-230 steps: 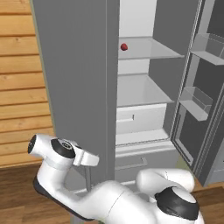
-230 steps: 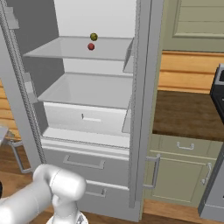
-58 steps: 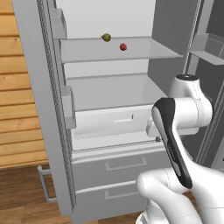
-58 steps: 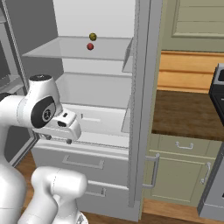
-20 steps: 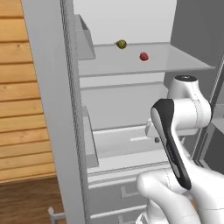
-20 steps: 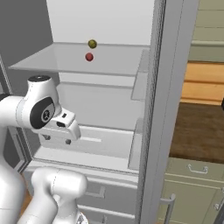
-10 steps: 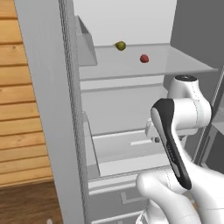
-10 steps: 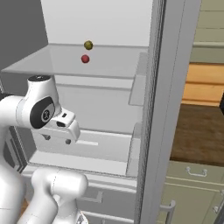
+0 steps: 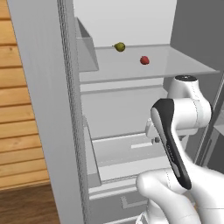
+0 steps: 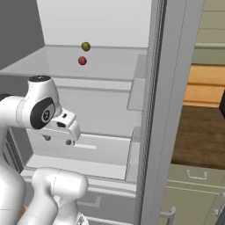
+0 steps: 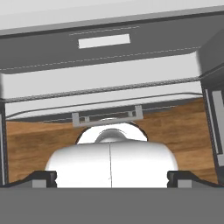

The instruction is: Take the strawberry from the fridge and place it on top of the pancake, located on the dining counter.

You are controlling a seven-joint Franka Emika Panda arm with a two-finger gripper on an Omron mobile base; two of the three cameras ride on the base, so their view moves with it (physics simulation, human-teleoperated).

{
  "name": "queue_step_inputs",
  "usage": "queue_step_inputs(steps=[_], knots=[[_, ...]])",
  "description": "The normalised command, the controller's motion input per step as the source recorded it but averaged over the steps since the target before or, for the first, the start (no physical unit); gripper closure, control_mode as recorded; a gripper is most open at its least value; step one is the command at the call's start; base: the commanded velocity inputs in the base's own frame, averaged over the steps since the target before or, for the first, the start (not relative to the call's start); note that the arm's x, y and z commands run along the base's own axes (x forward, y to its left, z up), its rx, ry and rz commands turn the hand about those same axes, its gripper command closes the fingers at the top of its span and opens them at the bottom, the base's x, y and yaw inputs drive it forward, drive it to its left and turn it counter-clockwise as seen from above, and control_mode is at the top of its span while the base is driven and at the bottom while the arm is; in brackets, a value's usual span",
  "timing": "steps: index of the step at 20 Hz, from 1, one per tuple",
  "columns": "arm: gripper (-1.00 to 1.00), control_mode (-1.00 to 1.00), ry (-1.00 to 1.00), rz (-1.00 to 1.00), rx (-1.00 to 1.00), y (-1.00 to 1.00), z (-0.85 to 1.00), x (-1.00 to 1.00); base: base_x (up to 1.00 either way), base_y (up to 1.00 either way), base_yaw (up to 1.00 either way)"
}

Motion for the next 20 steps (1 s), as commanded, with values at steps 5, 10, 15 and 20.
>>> queue_step_inputs(steps=[5, 10, 15, 20], knots=[[-1.00, 1.00, 0.00, 0.00, 0.00, 0.00, 0.00, 0.00, 0.68, 0.00, 0.00], [-1.00, 1.00, 0.00, 0.00, 0.00, 0.00, 0.00, 0.00, 0.13, 0.00, 0.00], [-1.00, -1.00, -0.40, 0.03, -0.05, 0.00, 0.23, -0.06, 0.00, 0.00, 0.00], [-1.00, -1.00, -0.67, 0.04, -0.05, 0.00, 0.61, 0.02, 0.00, 0.00, 0.00]])
